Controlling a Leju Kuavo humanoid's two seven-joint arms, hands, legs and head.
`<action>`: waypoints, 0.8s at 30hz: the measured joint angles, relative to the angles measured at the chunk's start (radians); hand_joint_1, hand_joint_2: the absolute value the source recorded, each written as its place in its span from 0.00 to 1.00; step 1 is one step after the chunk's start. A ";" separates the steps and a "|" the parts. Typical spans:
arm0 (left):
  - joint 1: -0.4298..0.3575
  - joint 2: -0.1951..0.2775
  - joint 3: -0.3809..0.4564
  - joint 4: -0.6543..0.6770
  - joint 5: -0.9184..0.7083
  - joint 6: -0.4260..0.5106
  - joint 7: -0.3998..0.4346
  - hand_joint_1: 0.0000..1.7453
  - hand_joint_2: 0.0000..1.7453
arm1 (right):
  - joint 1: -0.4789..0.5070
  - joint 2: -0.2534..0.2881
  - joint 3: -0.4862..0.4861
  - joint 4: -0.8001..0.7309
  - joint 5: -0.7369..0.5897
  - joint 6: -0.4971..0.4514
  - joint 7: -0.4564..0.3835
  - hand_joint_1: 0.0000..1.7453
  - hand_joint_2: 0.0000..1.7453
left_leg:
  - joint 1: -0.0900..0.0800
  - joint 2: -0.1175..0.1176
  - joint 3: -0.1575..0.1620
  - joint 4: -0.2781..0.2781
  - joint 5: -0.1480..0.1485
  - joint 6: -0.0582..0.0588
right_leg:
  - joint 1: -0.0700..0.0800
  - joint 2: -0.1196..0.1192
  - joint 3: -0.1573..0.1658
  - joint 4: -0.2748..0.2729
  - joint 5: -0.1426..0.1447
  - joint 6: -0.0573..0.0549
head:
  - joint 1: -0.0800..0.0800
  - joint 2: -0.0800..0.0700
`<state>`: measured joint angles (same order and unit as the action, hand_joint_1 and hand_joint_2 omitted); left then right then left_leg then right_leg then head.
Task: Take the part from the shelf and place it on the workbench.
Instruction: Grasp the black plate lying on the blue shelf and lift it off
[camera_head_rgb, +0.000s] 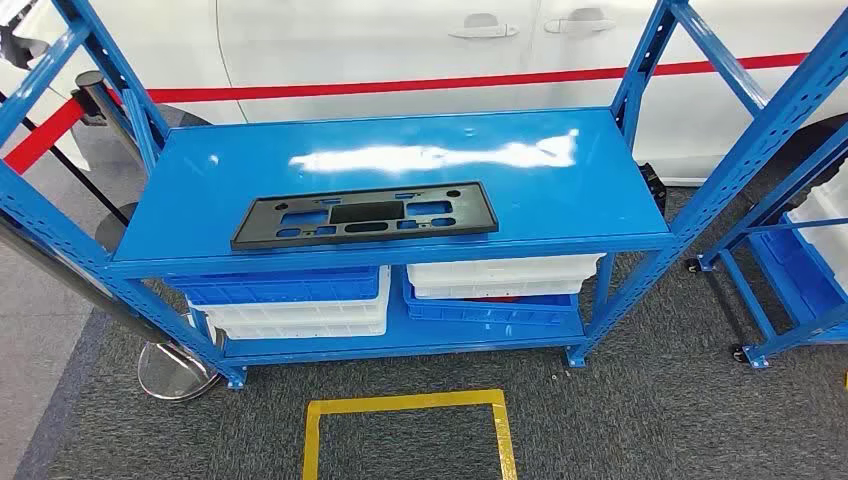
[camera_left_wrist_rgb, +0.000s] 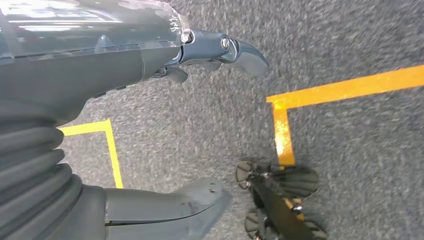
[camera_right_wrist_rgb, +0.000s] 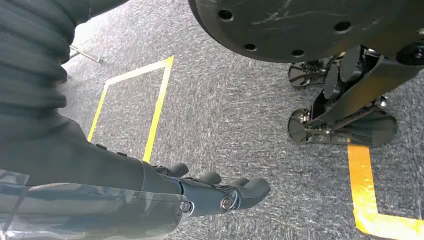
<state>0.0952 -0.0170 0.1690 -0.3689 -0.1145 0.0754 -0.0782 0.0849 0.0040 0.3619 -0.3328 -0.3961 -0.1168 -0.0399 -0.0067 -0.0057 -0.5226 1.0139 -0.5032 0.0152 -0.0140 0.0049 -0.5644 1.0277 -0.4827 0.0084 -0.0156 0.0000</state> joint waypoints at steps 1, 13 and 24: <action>-0.001 0.000 0.005 0.001 -0.004 0.002 -0.004 0.00 0.00 | -0.002 -0.001 0.012 0.002 -0.013 -0.004 -0.005 0.00 1.00 | 0.000 0.000 0.000 0.000 0.000 0.000 | 0.000 0.000 0.000 0.000 0.000 0.000 | 0.000 0.000; -0.045 -0.015 0.145 0.038 -0.109 0.053 -0.093 0.00 0.00 | -0.093 -0.058 0.217 0.027 -0.259 -0.131 -0.195 0.00 1.00 | -0.001 0.000 0.000 0.002 0.000 0.000 | -0.001 0.000 0.001 0.000 0.000 0.000 | 0.000 0.000; -0.071 -0.031 0.242 0.068 -0.189 0.087 -0.158 0.00 0.00 | -0.111 -0.095 0.181 -0.148 -0.152 -0.236 -0.311 0.00 1.00 | -0.001 0.000 0.000 0.002 0.000 0.000 | 0.000 0.000 0.001 0.000 0.000 0.000 | 0.000 0.000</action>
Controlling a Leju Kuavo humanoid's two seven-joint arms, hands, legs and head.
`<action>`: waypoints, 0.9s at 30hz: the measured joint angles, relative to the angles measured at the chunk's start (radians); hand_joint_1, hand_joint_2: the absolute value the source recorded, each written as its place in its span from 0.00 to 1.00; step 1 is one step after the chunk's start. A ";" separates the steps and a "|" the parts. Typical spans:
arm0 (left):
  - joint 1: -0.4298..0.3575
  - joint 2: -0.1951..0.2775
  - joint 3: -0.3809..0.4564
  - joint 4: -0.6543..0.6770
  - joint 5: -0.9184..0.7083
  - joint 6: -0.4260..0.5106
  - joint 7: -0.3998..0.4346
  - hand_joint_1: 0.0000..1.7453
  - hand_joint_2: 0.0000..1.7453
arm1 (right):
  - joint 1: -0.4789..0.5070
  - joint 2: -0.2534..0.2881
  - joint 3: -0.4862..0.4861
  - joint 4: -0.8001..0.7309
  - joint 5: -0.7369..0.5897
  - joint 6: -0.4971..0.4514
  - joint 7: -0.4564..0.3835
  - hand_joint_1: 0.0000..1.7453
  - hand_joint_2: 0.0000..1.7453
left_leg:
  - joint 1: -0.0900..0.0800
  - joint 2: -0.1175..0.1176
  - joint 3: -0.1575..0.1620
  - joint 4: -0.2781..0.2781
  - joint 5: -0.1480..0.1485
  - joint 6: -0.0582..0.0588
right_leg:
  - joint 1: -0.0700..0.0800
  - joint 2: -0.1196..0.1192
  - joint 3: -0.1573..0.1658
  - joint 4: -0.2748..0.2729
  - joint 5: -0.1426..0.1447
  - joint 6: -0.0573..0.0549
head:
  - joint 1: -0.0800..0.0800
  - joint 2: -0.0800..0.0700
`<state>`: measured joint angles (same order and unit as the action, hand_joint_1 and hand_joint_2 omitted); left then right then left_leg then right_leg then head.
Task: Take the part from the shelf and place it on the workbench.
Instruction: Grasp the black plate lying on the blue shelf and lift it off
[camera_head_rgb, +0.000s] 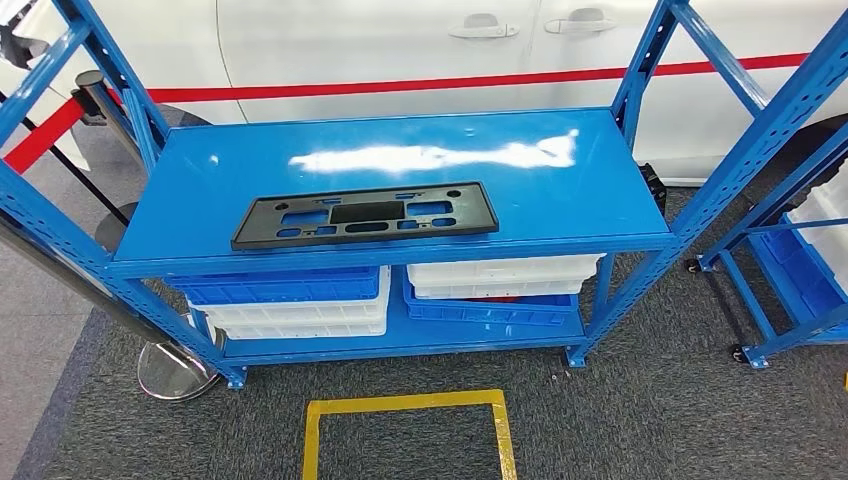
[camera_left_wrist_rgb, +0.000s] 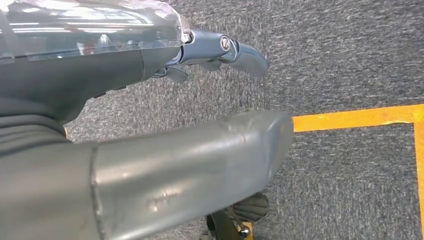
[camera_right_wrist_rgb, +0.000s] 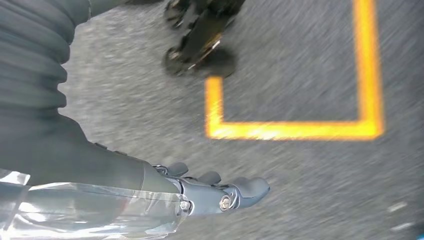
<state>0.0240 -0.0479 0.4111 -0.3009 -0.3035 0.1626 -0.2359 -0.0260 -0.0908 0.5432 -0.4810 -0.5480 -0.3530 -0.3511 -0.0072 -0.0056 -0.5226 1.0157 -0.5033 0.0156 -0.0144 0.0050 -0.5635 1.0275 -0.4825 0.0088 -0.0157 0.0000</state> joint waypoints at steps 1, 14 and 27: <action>-0.001 -0.001 0.006 0.002 -0.005 0.001 -0.004 0.00 0.00 | 0.000 0.000 -0.011 -0.030 0.023 0.001 -0.003 0.00 1.00 | 0.000 0.000 0.000 0.000 0.000 0.000 | 0.000 0.000 0.000 0.000 0.000 0.000 | 0.000 0.000; -0.018 -0.009 0.070 0.025 -0.070 0.017 -0.046 0.00 0.00 | 0.010 -0.027 -0.093 -0.463 0.260 0.048 -0.040 0.00 1.00 | -0.003 0.000 -0.002 0.005 -0.001 0.001 | -0.005 0.000 0.000 -0.002 0.002 0.003 | 0.000 0.000; -0.033 -0.028 0.129 0.045 -0.152 0.020 -0.080 0.00 0.00 | 0.014 -0.098 -0.087 -0.945 0.414 0.162 -0.003 0.00 1.00 | 0.005 0.005 0.006 -0.023 0.024 0.040 | -0.006 -0.001 -0.119 0.237 -0.111 0.032 | 0.006 0.000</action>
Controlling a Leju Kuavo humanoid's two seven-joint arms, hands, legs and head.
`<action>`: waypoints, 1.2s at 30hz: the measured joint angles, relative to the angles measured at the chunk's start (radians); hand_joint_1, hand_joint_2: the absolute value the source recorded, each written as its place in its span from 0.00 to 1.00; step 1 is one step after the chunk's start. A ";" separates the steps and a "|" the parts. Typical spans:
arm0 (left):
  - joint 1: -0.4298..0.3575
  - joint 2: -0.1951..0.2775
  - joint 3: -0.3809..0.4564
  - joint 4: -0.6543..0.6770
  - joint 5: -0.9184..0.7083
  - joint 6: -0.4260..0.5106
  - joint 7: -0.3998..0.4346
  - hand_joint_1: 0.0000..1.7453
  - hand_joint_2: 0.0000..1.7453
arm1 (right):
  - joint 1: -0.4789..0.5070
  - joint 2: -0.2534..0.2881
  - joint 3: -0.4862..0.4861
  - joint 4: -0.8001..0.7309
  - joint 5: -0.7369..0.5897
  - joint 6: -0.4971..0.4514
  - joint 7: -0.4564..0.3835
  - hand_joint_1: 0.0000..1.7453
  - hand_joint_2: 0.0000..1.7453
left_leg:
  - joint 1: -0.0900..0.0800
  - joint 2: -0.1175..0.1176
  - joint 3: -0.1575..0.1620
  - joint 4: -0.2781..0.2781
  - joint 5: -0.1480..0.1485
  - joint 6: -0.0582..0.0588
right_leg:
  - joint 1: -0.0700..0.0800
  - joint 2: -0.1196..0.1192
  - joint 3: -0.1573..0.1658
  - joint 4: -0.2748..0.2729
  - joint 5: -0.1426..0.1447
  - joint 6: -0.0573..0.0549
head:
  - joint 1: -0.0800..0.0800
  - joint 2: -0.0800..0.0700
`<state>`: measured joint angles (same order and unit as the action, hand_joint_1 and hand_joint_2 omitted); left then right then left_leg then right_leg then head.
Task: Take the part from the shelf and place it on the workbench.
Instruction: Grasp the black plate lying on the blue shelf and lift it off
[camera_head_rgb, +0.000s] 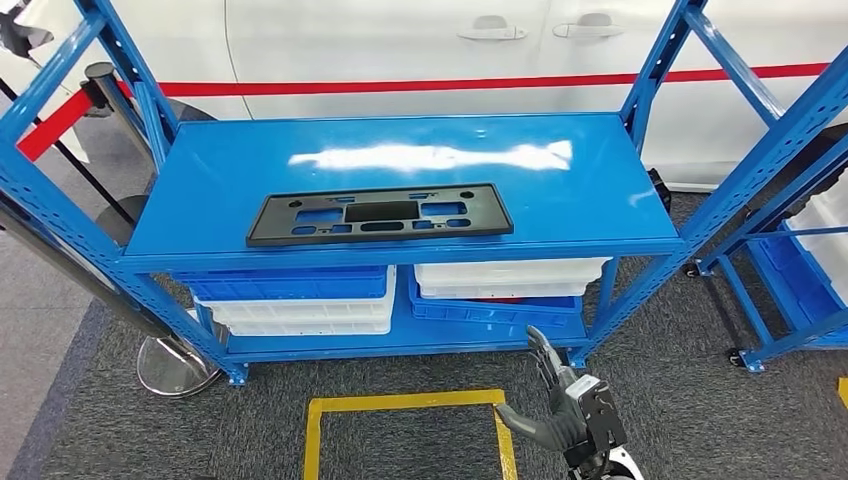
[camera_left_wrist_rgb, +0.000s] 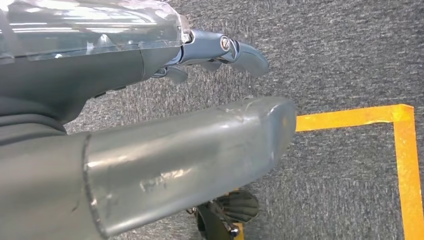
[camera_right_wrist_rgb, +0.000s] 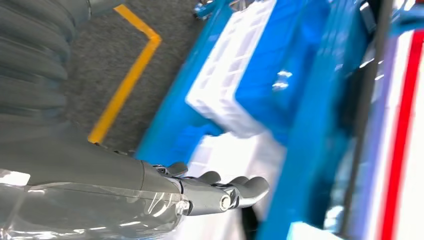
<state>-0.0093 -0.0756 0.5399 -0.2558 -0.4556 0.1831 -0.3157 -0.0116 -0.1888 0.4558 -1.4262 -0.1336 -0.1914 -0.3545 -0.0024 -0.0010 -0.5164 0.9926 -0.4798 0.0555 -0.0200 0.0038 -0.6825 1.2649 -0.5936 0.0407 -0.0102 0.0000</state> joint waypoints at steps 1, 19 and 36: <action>0.000 -0.002 0.005 0.002 -0.007 0.000 -0.002 0.00 0.00 | 0.002 -0.007 0.002 -0.034 0.015 0.007 0.004 0.00 1.00 | 0.000 -0.001 0.001 0.001 -0.001 -0.001 | 0.000 0.000 -0.015 0.022 0.005 0.001 | 0.000 0.000; -0.016 -0.022 0.058 0.025 -0.100 0.008 -0.033 0.00 0.00 | 0.002 -0.064 0.065 -0.447 0.453 -0.042 0.064 0.00 1.00 | 0.027 -0.003 -0.094 0.177 -0.053 -0.080 | -0.009 -0.004 0.115 -0.252 0.127 -0.041 | -0.007 0.000; -0.025 -0.043 0.055 0.032 -0.177 0.008 -0.048 0.00 0.00 | -0.006 -0.017 0.015 -0.476 1.033 -0.256 -0.093 0.00 1.00 | -0.007 -0.008 -0.031 0.033 -0.003 -0.016 | 0.022 -0.003 0.077 -0.182 0.119 -0.048 | 0.004 0.000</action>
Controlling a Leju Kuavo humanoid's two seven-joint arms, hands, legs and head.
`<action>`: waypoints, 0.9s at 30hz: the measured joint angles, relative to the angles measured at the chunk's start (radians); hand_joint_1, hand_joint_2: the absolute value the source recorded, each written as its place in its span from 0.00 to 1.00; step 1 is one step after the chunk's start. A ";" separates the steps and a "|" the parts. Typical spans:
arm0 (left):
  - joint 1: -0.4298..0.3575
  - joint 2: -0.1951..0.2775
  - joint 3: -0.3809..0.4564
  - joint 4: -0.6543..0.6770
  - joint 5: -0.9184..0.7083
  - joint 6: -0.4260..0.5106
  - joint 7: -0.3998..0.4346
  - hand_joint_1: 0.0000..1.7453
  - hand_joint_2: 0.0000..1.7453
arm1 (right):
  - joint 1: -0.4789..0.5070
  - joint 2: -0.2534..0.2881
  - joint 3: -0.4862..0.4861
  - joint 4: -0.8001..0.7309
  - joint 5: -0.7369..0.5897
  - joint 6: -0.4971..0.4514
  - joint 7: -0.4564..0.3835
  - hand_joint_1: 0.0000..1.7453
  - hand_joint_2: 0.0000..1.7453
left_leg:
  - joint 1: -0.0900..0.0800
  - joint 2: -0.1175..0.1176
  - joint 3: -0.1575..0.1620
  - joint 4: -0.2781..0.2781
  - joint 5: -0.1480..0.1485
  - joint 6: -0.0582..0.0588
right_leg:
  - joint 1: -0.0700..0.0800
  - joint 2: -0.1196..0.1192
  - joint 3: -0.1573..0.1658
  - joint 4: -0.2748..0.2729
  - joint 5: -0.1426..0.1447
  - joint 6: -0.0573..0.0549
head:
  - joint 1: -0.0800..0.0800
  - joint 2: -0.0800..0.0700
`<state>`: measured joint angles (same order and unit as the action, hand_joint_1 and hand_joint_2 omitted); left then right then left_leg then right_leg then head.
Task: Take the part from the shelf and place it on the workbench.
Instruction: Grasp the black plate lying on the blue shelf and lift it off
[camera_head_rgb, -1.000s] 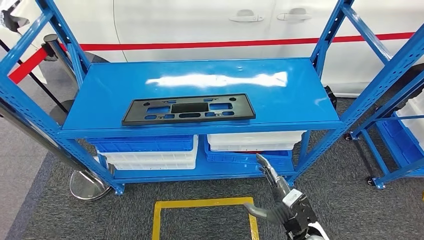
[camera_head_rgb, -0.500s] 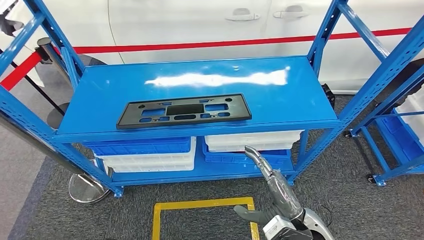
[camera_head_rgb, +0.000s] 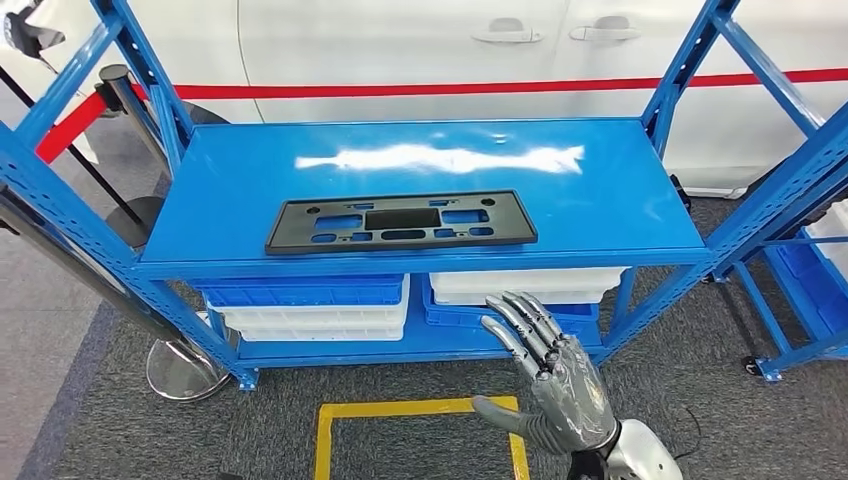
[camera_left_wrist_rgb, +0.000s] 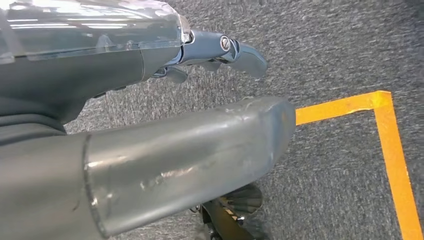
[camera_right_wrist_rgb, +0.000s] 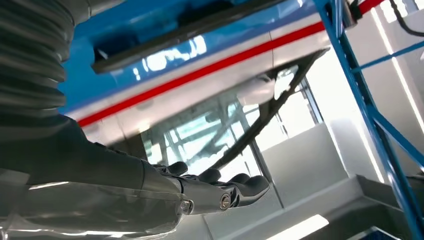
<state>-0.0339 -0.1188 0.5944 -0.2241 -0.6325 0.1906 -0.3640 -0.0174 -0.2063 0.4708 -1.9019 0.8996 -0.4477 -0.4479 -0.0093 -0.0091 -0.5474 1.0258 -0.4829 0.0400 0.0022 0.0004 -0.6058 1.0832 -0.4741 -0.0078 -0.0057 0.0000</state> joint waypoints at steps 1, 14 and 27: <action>-0.001 -0.003 -0.002 0.001 -0.003 0.000 -0.001 0.00 0.00 | 0.000 0.009 -0.004 0.004 0.037 -0.014 -0.010 0.00 1.00 | 0.000 0.000 -0.001 0.000 -0.001 -0.002 | 0.005 -0.001 0.017 -0.039 0.010 -0.008 | 0.000 0.000; -0.004 -0.009 -0.019 0.004 -0.025 -0.006 -0.008 0.00 0.00 | -0.104 0.055 0.136 0.148 0.317 -0.106 0.173 0.00 1.00 | 0.036 0.004 -0.069 0.118 -0.024 -0.079 | -0.020 -0.011 0.044 -0.076 0.009 0.001 | -0.009 0.000; -0.007 -0.013 -0.019 0.005 -0.041 -0.042 -0.021 0.00 0.00 | -0.184 0.124 0.279 0.372 0.506 -0.175 0.427 0.00 1.00 | 0.022 0.000 -0.030 0.004 0.019 -0.007 | -0.021 -0.004 -0.101 0.211 -0.107 0.040 | 0.000 0.000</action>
<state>-0.0405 -0.1316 0.5753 -0.2190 -0.6737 0.1491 -0.3852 -0.2009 -0.0825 0.7497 -1.5301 1.4059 -0.6229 -0.0209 0.0127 -0.0095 -0.5774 1.0296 -0.4639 0.0325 -0.0192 -0.0040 -0.7065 1.2941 -0.5809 0.0322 -0.0058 0.0000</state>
